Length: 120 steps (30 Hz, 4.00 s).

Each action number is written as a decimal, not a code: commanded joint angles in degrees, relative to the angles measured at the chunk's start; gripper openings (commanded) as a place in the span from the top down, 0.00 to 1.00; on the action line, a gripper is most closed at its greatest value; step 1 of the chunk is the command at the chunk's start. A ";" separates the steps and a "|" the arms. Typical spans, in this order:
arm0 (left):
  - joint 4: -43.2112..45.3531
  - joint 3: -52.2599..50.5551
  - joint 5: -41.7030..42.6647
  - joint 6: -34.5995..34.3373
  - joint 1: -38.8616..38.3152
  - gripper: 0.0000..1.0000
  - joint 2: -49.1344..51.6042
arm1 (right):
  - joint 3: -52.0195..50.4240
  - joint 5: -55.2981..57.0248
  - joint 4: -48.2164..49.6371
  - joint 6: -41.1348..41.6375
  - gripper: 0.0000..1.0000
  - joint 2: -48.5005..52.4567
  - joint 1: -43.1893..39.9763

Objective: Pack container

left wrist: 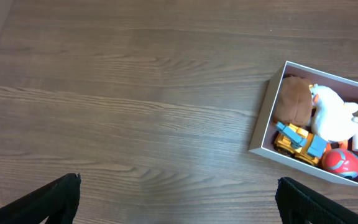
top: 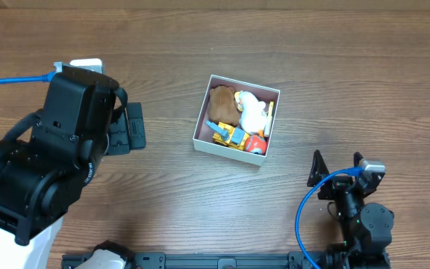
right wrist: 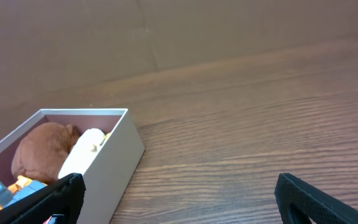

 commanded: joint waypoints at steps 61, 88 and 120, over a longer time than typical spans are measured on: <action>69.29 -66.99 6.40 -1.64 10.16 0.00 -38.73 | -1.64 -0.07 0.81 -0.22 0.00 -0.92 -0.33; 88.96 -109.92 0.90 -7.41 20.59 0.00 -72.50 | -1.66 -0.07 0.81 -0.22 0.00 -0.92 -0.33; 88.80 -109.92 0.94 -7.41 22.21 0.00 -72.41 | -1.64 -0.07 0.81 -0.22 0.00 -0.92 -0.33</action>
